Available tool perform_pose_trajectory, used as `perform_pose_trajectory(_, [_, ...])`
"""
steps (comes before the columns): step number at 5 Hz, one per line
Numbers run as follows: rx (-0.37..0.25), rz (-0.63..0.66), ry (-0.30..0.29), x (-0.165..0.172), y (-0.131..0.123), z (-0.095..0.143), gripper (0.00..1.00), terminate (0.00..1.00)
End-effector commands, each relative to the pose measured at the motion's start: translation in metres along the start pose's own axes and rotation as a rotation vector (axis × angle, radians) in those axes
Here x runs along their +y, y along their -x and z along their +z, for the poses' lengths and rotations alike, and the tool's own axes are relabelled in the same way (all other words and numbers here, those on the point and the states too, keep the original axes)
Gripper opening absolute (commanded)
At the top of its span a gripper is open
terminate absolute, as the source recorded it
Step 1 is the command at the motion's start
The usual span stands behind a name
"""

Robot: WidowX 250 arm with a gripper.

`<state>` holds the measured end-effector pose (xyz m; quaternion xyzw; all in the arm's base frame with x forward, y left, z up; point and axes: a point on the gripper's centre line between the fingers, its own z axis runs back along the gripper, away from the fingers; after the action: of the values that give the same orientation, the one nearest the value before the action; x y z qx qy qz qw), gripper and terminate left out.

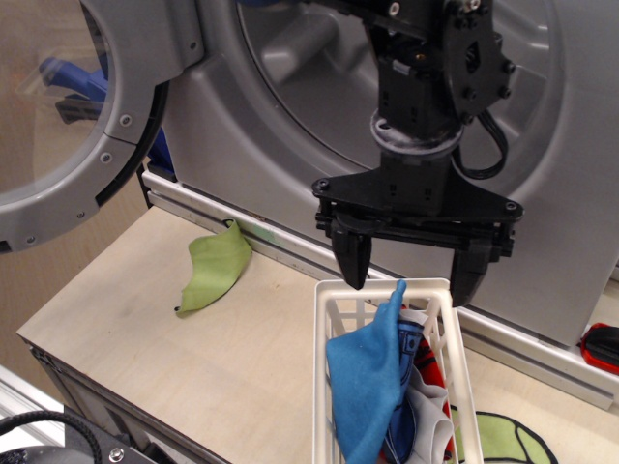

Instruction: Put clothes in laundry machine

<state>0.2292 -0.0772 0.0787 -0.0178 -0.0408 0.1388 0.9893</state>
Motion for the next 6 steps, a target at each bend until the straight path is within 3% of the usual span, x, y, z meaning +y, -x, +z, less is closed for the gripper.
perform_pose_trajectory(1, [0.000, 0.000, 0.000, 0.000, 0.000, 0.000, 1.00, 0.00])
perform_pose_trajectory(3, [-0.045, -0.034, -0.035, -0.008, 0.007, -0.052, 1.00, 0.00])
perform_pose_trajectory(6, [-0.078, -0.031, -0.041, -0.003, 0.011, -0.085, 1.00, 0.00])
